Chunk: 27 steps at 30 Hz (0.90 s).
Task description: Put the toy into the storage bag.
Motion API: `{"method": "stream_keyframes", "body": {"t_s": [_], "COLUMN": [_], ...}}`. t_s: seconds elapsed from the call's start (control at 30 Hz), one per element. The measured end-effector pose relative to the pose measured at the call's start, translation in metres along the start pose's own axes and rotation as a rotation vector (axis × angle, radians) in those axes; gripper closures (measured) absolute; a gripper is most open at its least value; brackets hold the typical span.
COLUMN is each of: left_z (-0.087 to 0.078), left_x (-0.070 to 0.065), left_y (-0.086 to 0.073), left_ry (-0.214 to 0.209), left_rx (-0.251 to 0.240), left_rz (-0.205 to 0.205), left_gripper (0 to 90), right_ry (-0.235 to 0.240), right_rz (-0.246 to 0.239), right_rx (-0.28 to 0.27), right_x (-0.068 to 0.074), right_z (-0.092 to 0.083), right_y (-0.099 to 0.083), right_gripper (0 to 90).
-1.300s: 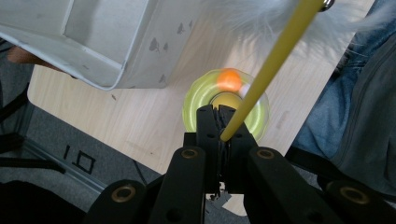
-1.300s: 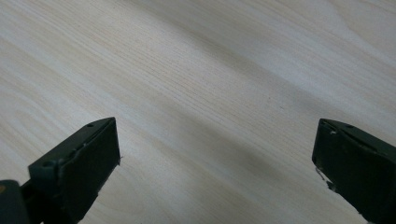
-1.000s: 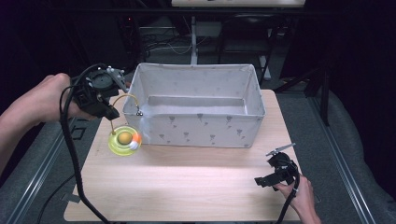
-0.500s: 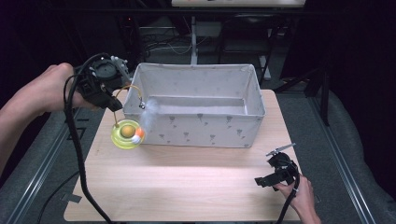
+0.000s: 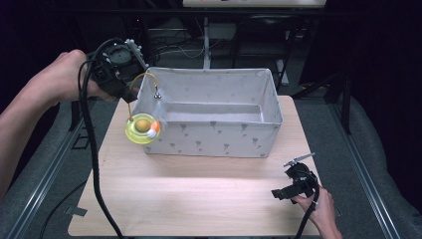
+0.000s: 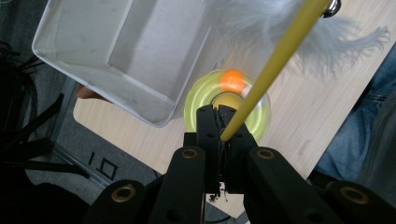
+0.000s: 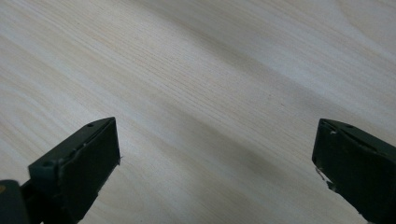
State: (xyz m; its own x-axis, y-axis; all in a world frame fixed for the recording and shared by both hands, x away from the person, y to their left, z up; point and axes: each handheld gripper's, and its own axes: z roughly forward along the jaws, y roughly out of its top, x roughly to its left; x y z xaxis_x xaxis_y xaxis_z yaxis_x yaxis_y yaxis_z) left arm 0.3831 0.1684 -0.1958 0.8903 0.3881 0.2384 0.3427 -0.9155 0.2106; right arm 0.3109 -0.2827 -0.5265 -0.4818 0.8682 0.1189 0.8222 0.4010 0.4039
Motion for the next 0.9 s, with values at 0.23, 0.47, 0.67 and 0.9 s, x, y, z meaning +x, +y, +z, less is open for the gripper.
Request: {"method": "stream_keyframes", "body": {"t_s": [0.23, 0.47, 0.67, 0.9], "left_z": [-0.005, -0.005, -0.005, -0.002], "left_x": [0.008, 0.02, 0.034, 0.045], "left_y": [0.011, 0.017, 0.023, 0.027], "left_ry": [0.013, 0.025, 0.041, 0.038], "left_rx": [-0.004, -0.025, -0.034, -0.039], "left_rz": [-0.006, -0.04, -0.062, -0.09], "left_gripper": [88.1, 88.1, 88.1, 88.1], "right_ry": [-0.004, 0.002, -0.006, -0.006], "right_rz": [-0.003, 0.0, -0.005, -0.007], "right_rx": [0.003, -0.001, 0.003, 0.01], "right_x": [0.0, 0.0, 0.0, 0.001], "right_z": [0.0, 0.0, -0.001, 0.0], "right_y": [0.0, 0.0, 0.0, 0.0], "right_gripper": [0.6, 0.6, 0.6, 0.6]}}
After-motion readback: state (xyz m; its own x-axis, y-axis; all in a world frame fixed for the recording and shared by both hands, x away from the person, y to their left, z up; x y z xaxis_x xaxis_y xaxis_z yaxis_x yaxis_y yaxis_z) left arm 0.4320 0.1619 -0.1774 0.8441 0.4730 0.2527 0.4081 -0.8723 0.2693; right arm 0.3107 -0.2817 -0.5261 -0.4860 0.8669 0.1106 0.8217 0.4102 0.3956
